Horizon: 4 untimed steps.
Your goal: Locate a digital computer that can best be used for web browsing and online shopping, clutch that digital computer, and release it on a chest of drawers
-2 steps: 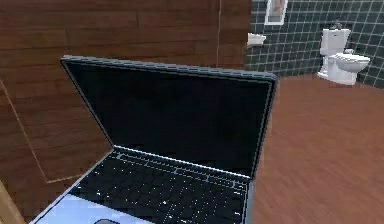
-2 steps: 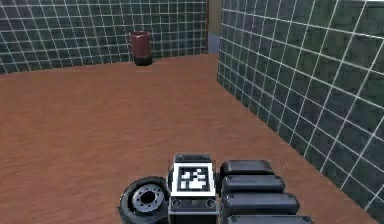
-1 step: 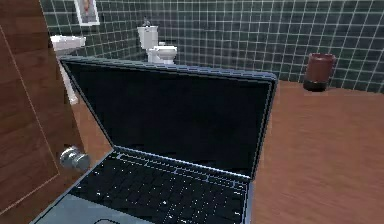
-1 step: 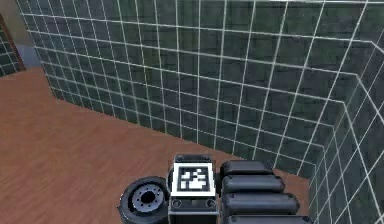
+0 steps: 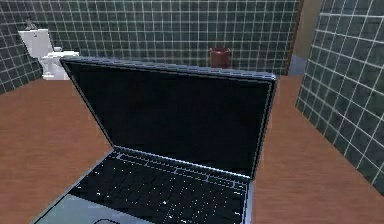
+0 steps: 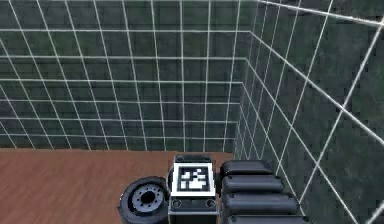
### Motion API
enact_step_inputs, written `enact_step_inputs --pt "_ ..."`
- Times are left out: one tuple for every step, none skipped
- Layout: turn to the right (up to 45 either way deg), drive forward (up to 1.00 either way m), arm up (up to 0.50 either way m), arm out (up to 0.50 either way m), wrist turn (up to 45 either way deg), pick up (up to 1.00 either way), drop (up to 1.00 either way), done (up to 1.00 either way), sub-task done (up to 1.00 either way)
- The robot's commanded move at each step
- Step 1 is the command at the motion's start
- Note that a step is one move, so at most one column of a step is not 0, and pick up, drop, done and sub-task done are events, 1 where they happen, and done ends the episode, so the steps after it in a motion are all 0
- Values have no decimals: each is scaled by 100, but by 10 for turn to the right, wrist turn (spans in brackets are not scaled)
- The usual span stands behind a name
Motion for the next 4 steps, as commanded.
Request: enact_step_inputs --pt "0 15 0 0 0 0 0 0 0" --pt "-420 0 0 0 0 0 0 0 0" --pt "0 20 0 0 0 0 0 0 0" --pt "-450 0 0 0 0 0 0 0 0"
